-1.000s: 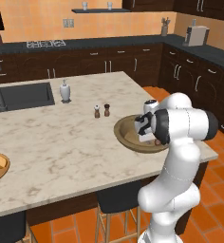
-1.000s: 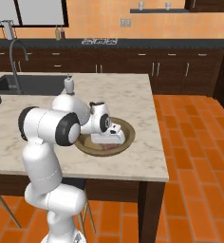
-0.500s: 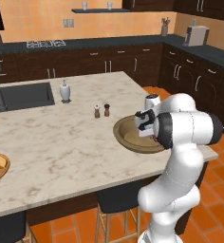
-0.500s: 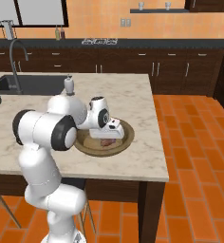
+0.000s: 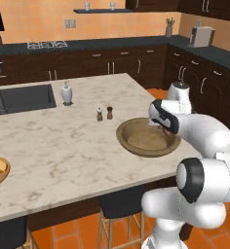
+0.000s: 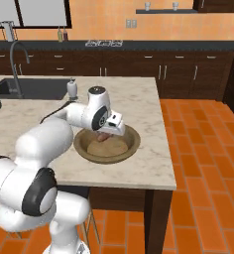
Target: Place one bun and one sausage from the bowl on each plate.
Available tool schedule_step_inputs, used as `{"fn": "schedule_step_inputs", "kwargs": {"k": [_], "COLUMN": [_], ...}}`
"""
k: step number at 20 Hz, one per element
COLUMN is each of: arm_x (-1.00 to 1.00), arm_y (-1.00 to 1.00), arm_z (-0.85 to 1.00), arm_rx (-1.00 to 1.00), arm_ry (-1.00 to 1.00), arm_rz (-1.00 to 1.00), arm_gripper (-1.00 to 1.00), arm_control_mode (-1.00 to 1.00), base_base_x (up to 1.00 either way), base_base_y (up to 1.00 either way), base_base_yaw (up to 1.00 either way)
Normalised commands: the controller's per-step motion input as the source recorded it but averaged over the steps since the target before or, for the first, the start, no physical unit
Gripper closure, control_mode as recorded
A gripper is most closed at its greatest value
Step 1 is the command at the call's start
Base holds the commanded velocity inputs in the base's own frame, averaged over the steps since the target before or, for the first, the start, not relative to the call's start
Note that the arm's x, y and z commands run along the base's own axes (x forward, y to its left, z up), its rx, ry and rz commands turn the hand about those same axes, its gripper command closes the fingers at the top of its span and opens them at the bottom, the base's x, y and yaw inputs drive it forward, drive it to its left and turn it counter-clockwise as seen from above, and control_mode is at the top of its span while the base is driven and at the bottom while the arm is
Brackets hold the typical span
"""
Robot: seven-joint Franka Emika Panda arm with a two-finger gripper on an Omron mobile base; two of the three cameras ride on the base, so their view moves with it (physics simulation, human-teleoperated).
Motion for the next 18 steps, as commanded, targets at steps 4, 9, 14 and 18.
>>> {"fn": "schedule_step_inputs", "kwargs": {"k": [4,9,14,18], "arm_x": [-1.0,-1.0,-0.92,-0.54], "arm_y": [0.29,0.42,0.57,0.13], "arm_z": [0.97,0.86,0.0,-0.03], "arm_rx": [0.0,-0.04,-0.02,0.0], "arm_ry": [-0.15,-0.19,0.0,0.03], "arm_rz": [0.0,0.0,0.0,0.0], "arm_gripper": [1.0,1.0,1.0,1.0], "arm_control_mode": [-1.0,-1.0,-1.0,-1.0], "base_base_x": [0.0,0.0,0.0,0.0], "base_base_y": [0.0,0.0,0.0,0.0], "base_base_yaw": [0.0,0.0,0.0,0.0]}}
